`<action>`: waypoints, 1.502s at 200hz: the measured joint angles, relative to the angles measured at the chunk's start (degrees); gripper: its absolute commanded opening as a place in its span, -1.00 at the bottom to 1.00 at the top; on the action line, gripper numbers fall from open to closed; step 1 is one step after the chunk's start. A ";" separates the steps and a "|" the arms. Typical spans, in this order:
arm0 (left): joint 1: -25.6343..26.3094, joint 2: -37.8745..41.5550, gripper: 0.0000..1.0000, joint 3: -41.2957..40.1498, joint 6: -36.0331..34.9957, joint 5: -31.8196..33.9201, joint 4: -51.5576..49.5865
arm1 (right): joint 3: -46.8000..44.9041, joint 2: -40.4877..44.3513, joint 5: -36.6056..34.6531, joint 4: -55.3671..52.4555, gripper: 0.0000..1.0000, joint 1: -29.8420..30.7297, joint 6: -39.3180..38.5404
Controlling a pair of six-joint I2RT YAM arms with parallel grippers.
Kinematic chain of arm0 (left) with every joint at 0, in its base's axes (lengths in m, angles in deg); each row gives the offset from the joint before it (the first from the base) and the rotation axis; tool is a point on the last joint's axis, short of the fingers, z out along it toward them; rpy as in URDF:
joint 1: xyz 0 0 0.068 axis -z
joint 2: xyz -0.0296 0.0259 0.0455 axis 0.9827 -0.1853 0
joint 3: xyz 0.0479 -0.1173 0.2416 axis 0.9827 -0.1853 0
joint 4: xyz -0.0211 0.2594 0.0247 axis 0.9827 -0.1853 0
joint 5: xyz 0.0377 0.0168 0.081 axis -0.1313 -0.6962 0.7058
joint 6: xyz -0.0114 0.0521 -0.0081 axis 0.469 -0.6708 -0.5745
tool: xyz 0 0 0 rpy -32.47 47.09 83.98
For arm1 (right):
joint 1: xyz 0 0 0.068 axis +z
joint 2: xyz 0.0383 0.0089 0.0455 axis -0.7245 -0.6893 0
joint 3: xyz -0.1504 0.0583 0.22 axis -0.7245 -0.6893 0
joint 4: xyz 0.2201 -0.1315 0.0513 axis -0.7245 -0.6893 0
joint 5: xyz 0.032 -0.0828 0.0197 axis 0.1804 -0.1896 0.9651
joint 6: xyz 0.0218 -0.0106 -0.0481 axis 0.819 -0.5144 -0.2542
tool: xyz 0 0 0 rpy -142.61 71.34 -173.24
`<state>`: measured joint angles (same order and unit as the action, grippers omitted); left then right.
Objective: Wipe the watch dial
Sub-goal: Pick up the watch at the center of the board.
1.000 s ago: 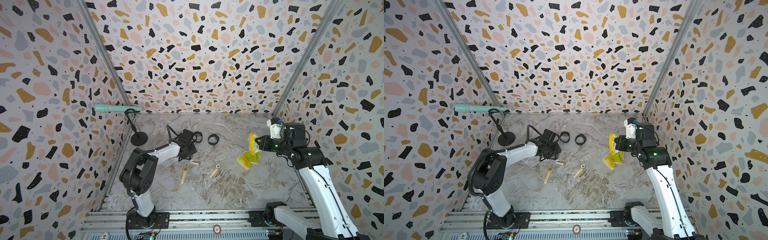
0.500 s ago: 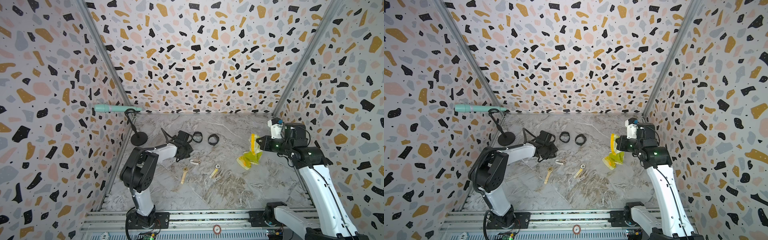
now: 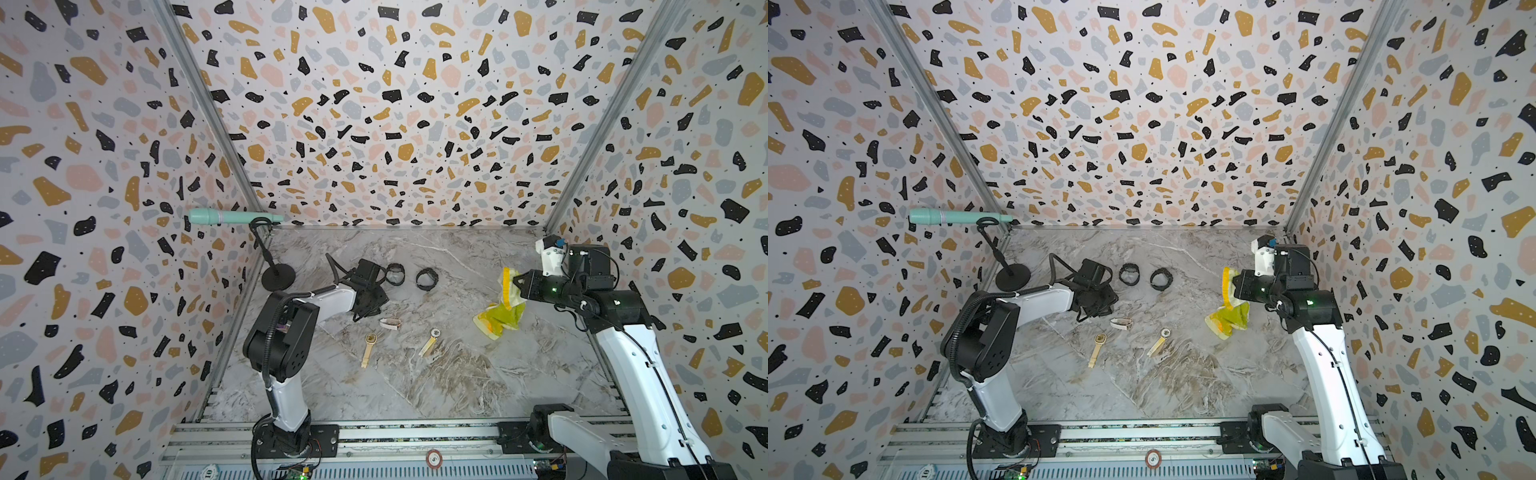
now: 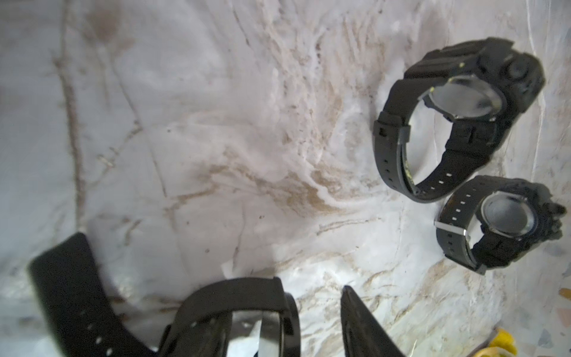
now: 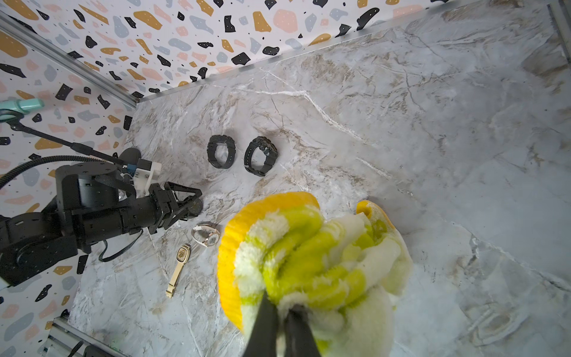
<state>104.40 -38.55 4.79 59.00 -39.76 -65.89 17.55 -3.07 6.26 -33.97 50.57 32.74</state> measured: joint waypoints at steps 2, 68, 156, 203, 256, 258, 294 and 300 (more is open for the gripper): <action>0.02 0.11 0.18 0.02 -0.35 0.00 -0.22 | -0.02 -0.02 0.04 -0.02 -1.00 -0.02 0.00; 1.09 4.39 0.23 4.68 -14.32 0.98 -8.28 | -0.13 -0.04 1.55 0.00 -1.00 -0.13 0.09; -0.57 4.57 0.23 6.51 -29.64 7.26 -15.87 | 0.55 -0.04 2.62 -0.87 -1.00 -0.13 0.44; -1.05 1.57 0.23 6.49 -32.22 7.28 -15.78 | 2.45 0.48 2.21 -2.47 -1.00 -0.13 0.42; -2.29 1.05 0.24 5.22 -32.41 6.21 -14.21 | 2.56 1.81 1.05 -4.68 -1.00 -0.13 0.42; -2.34 1.05 0.24 5.09 -32.41 6.14 -14.21 | 2.58 1.81 1.03 -4.76 -1.00 -0.13 0.42; -2.93 2.82 0.26 3.15 -32.33 4.83 -14.10 | 2.97 1.84 0.81 -5.55 -1.00 -0.13 0.42; -2.97 3.23 0.26 3.02 -32.33 4.61 -14.10 | 3.08 1.84 0.81 -5.62 -1.00 -0.13 0.42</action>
<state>101.43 -35.31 7.80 26.67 -35.15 -79.99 20.63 -1.24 7.07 -39.59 50.43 33.16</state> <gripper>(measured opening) 0.630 0.060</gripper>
